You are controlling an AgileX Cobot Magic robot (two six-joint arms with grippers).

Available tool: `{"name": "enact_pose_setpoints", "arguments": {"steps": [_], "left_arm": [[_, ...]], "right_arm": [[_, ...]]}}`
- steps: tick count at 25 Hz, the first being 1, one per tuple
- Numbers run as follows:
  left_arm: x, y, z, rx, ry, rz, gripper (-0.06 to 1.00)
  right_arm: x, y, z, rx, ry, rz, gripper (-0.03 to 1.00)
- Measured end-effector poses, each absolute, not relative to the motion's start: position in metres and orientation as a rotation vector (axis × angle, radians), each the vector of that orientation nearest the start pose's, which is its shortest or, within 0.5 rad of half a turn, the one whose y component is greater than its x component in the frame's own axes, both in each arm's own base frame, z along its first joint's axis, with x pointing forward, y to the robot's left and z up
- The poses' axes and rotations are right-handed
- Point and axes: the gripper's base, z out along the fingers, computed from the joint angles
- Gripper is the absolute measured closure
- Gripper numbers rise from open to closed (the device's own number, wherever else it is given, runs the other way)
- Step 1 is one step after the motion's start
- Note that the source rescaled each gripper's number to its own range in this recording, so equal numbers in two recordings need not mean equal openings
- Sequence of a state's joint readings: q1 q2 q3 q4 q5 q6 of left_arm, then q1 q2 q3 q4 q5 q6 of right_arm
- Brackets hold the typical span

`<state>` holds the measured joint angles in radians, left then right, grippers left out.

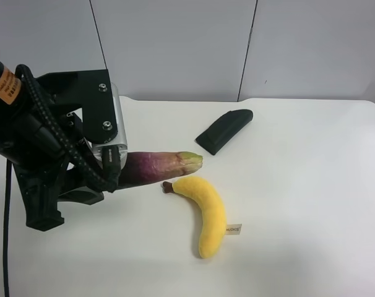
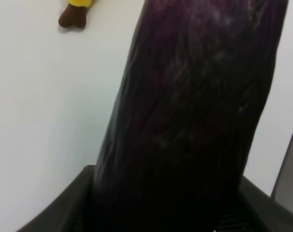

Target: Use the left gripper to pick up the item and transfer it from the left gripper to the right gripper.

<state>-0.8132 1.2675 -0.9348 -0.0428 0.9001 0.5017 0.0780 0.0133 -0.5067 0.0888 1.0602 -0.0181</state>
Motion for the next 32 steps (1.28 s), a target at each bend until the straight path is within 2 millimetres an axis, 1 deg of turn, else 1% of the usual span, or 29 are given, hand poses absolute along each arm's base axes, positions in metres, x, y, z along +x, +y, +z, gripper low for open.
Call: {"name": "enact_pose_setpoints", "arguments": {"steps": [2, 5, 8, 12, 18, 24, 29, 32], "left_arm": [[0.162, -0.175, 0.282, 1.647, 2.169, -0.143, 0.94], [0.162, -0.175, 0.282, 1.649, 2.166, -0.143, 0.94], [0.162, -0.175, 0.282, 1.649, 2.166, -0.143, 0.94], [0.162, -0.175, 0.282, 1.649, 2.166, -0.143, 0.94], [0.162, -0.176, 0.282, 1.648, 2.165, -0.143, 0.94], [0.163, -0.177, 0.283, 1.633, 2.145, -0.146, 0.94], [0.164, -0.178, 0.283, 1.626, 2.137, -0.148, 0.94], [0.164, -0.178, 0.283, 1.625, 2.137, -0.149, 0.94]], "right_arm": [[0.004, 0.011, 0.283, -0.098, 2.104, 0.195, -0.03], [0.022, 0.020, 0.294, -0.118, 2.194, 0.303, -0.03], [0.044, 0.031, 0.305, -0.217, 2.259, 0.413, -0.03], [0.074, 0.050, 0.309, -0.364, 2.296, 0.620, -0.03], [0.110, 0.077, 0.308, -0.546, 2.222, 0.935, -0.03], [0.142, 0.091, 0.300, -0.562, 2.160, 1.140, -0.03], [0.156, 0.099, 0.295, -0.601, 2.105, 1.294, -0.03], [0.162, 0.101, 0.291, -0.616, 2.092, 1.319, -0.03]]}}
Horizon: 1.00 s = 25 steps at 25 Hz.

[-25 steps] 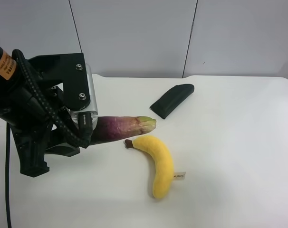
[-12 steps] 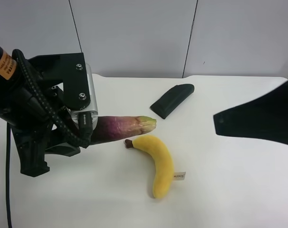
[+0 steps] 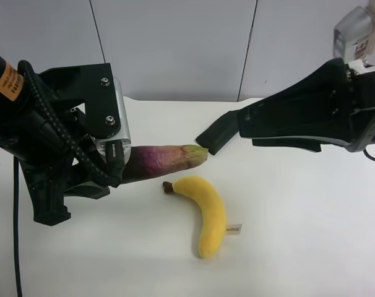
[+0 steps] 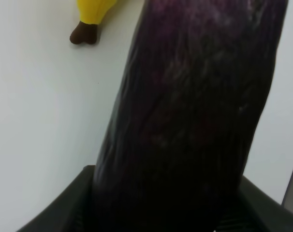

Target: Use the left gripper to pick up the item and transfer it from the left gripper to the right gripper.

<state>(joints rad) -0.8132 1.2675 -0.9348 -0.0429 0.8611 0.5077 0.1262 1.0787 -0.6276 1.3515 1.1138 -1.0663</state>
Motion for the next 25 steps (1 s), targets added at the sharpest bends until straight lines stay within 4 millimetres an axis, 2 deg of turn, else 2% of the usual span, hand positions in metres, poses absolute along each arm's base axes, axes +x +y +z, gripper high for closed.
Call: {"name": "enact_pose_setpoints", "arguments": {"steps": [6, 11, 15, 25], "left_arm": [[0.165, -0.178, 0.284, 1.618, 2.128, -0.150, 0.94], [0.166, -0.180, 0.285, 1.599, 2.108, -0.158, 0.94], [0.166, -0.180, 0.285, 1.595, 2.107, -0.164, 0.94], [0.165, -0.186, 0.287, 1.535, 2.114, -0.259, 0.94]], "right_arm": [[0.172, 0.108, 0.279, -0.613, 2.137, 1.416, -0.03], [0.178, 0.125, 0.263, -0.635, 2.179, 1.520, -0.03], [0.183, 0.137, 0.258, -0.612, 2.139, 1.598, -0.03], [0.195, 0.142, 0.252, -0.520, 2.103, 1.677, -0.02]]}}
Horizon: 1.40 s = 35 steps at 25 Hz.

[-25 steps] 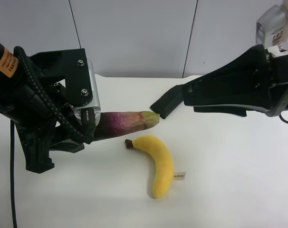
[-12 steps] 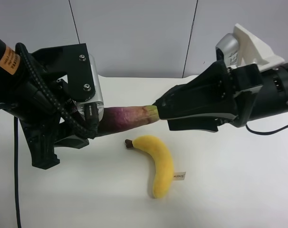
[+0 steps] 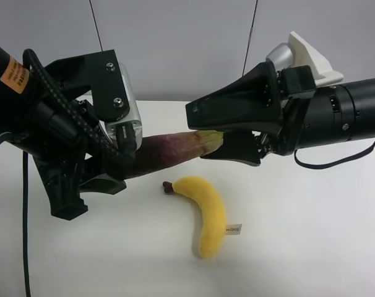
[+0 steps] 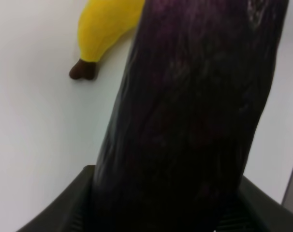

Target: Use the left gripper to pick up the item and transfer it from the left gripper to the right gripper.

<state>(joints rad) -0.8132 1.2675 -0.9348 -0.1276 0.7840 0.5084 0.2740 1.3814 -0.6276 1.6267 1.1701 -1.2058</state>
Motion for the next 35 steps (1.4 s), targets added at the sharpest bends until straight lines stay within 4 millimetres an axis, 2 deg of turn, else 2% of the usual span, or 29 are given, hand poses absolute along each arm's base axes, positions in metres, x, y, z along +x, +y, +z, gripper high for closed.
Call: {"name": "enact_pose_setpoints", "arguments": {"steps": [3, 5, 11, 18, 31, 32, 33, 34, 35], "left_arm": [[0.164, -0.188, 0.288, 1.519, 2.107, -0.291, 0.94], [0.164, -0.189, 0.289, 1.505, 2.102, -0.314, 0.94], [0.164, -0.194, 0.292, 1.450, 2.088, -0.392, 0.94], [0.162, -0.197, 0.293, 1.465, 2.063, -0.426, 0.94], [0.163, -0.197, 0.293, 1.476, 2.045, -0.411, 0.92], [0.163, -0.197, 0.293, 1.476, 2.040, -0.410, 0.79], [0.164, -0.197, 0.294, 1.468, 2.035, -0.413, 0.58], [0.164, -0.198, 0.294, 1.461, 2.031, -0.415, 0.32], [0.164, -0.198, 0.294, 1.457, 2.028, -0.415, 0.15]], "right_arm": [[0.195, 0.142, 0.252, -0.516, 2.096, 1.686, 0.07], [0.195, 0.142, 0.253, -0.511, 2.092, 1.690, 0.17], [0.195, 0.142, 0.253, -0.510, 2.091, 1.691, 0.55], [0.196, 0.142, 0.252, -0.503, 2.096, 1.679, 0.96], [0.197, 0.142, 0.252, -0.497, 2.100, 1.668, 0.97], [0.197, 0.142, 0.252, -0.497, 2.100, 1.668, 0.97], [0.197, 0.142, 0.251, -0.494, 2.103, 1.662, 0.97], [0.197, 0.141, 0.251, -0.494, 2.106, 1.656, 0.97], [0.198, 0.141, 0.251, -0.493, 2.107, 1.653, 0.97]]}}
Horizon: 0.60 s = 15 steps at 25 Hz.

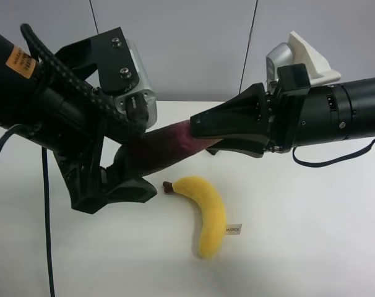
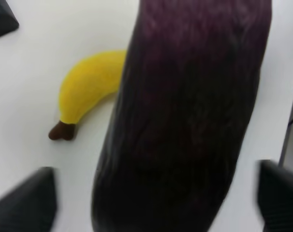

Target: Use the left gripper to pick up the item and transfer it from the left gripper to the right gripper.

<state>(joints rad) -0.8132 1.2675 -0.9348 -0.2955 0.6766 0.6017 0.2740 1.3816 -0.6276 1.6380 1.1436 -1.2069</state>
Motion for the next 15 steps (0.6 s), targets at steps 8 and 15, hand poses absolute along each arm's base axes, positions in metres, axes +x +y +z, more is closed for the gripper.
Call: {"name": "enact_pose_setpoints", "arguments": {"steps": [8, 15], "left_arm": [[0.162, -0.195, 0.297, 1.476, 2.017, -0.395, -0.05], [0.143, -0.174, 0.318, 1.491, 1.999, -0.386, -0.05]], "right_arm": [[0.197, 0.141, 0.250, -0.500, 2.111, 1.650, 0.97], [0.197, 0.141, 0.250, -0.502, 2.112, 1.649, 0.97]]}}
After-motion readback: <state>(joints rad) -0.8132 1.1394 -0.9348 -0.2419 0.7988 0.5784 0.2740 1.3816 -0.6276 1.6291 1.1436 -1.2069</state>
